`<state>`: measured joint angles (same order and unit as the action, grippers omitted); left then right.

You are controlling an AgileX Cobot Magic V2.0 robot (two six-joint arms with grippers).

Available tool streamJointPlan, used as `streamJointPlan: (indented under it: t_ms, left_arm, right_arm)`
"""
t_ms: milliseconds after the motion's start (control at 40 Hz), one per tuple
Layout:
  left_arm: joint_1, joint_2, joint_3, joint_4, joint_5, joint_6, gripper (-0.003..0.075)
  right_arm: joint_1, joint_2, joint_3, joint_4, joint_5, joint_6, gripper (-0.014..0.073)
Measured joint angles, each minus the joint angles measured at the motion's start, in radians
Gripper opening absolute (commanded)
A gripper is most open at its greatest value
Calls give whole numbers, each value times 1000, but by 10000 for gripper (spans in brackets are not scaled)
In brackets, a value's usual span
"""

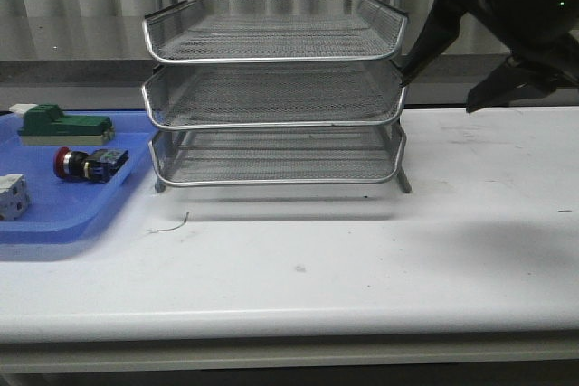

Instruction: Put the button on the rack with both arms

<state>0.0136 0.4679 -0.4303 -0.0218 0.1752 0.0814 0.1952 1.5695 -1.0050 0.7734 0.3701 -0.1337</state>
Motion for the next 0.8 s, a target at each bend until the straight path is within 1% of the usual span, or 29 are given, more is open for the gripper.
streamJointPlan:
  t_ms: [125, 175, 375, 475, 601, 751, 801]
  left_arm:
    - [0, 0, 0, 0, 0, 0, 545]
    - [0, 0, 0, 0, 0, 0, 545]
    - [0, 0, 0, 0, 0, 0, 545]
    - [0, 0, 0, 0, 0, 0, 545]
    - [0, 0, 0, 0, 0, 0, 545]
    - [0, 0, 0, 0, 0, 0, 545]
    - [0, 0, 0, 0, 0, 0, 545]
  right_arm:
    - [0, 55, -26, 119, 12, -77, 524]
    - [0, 73, -32, 178, 12, -122, 505]
    - [-2, 133, -41, 400, 10, -310, 349]
    - [-10, 157, -45, 484, 10, -381, 345]
    - [-25, 186, -61, 566, 12, -437, 345]
    - [-43, 220, -86, 614, 25, -475, 343]
    - [-45, 227, -94, 620, 29, -482, 328]
